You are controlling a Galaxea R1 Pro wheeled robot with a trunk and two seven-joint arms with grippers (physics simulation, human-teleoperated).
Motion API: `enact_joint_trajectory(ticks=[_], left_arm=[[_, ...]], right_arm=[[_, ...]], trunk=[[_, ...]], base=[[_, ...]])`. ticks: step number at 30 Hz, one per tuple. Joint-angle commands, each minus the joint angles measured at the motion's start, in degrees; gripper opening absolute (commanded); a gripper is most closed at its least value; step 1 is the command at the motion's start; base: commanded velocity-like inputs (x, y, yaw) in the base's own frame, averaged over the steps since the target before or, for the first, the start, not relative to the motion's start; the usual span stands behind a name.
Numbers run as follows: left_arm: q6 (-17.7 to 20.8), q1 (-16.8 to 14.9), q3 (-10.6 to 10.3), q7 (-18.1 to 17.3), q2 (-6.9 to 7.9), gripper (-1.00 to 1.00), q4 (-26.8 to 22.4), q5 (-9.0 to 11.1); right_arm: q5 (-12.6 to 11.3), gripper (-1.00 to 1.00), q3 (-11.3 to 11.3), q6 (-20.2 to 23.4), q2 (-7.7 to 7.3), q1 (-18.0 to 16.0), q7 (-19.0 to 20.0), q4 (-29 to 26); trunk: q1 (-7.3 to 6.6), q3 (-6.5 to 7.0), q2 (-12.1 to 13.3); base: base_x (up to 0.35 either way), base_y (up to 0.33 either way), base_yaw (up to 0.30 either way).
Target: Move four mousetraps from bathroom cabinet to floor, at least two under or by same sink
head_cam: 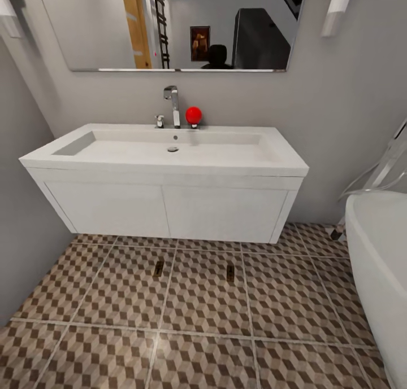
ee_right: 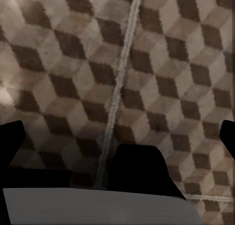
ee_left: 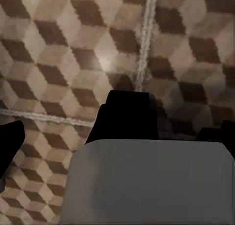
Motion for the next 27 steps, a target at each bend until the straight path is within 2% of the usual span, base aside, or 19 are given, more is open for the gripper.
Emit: enact_joint_trajectory(ticks=[1, 8, 14, 27], left_arm=[[0.1, 0.0, -0.5, 0.1, -0.02, 1.0, 0.1, 0.4], [0.1, 0.0, -0.5, 0.1, 0.03, 1.0, 0.0, 0.5], [0.1, 0.0, -0.5, 0.1, 0.04, 1.0, 0.0, 1.4], [0.1, 0.0, -0.4, 0.1, 0.27, 1.0, 0.0, 6.0]], right_arm=[[0.5, 1.0, -0.5, -0.2, 0.02, 0.0, -0.2, 0.1], [0.4, 1.0, -0.5, -0.1, 0.12, 0.0, -0.3, 0.1], [0.5, 1.0, -0.5, -0.1, 0.14, 0.0, -0.3, 0.3], [0.6, 1.0, -0.4, 0.0, 0.22, 0.0, -0.2, 0.5]], trunk=[[-0.23, 0.14, 0.4], [-1.77, 1.4, 3.2], [-3.09, 2.48, 5.6], [-5.95, 4.81, 10.8]], base=[[0.0, 0.0, 0.0], [0.0, 0.0, 0.0], [0.0, 0.0, 0.0], [0.0, 0.0, 0.0]])
